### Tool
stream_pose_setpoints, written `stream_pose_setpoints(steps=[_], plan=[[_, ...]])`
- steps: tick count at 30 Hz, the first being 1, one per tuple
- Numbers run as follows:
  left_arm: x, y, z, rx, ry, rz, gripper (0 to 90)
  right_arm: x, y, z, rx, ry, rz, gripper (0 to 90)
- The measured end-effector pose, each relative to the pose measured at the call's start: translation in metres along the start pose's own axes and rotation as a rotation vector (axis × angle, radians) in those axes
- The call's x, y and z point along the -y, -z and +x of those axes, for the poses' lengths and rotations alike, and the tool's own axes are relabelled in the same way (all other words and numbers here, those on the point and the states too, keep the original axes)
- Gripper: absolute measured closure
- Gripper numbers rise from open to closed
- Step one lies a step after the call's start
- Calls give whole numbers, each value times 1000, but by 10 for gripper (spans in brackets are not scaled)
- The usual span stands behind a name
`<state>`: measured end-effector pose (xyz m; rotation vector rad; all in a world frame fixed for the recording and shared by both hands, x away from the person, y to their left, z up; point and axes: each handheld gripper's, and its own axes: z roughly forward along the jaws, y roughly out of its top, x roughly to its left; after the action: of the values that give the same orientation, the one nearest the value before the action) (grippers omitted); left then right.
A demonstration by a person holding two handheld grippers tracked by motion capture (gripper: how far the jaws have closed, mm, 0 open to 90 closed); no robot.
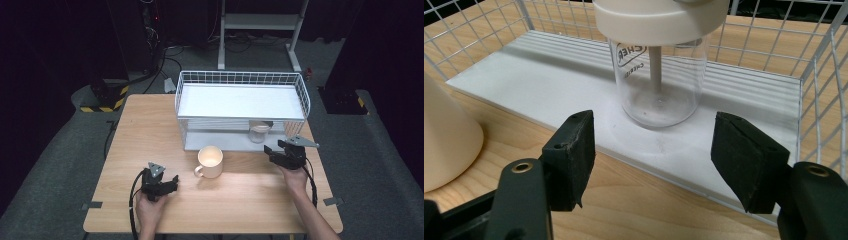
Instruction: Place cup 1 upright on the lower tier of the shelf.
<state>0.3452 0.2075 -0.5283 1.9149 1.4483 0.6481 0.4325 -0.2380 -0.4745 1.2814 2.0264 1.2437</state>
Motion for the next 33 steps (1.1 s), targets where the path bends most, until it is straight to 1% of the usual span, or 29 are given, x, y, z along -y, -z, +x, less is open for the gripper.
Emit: stream_pose_setpoints(steps=[9,13,17,22,33], plan=[[0,0,0,0,0,0,223,2,10,-1,-9,-7,-10,350],[0,0,0,0,0,0,223,5,14,-1,-15,-1,-14,350],[0,0,0,0,0,0,223,8,18,-1,-20,-13,-19,350],[0,0,0,0,0,0,223,12,23,-2,-24,-15,-20,350],[0,0,0,0,0,0,223,24,34,-5,-20,-19,-24,350]])
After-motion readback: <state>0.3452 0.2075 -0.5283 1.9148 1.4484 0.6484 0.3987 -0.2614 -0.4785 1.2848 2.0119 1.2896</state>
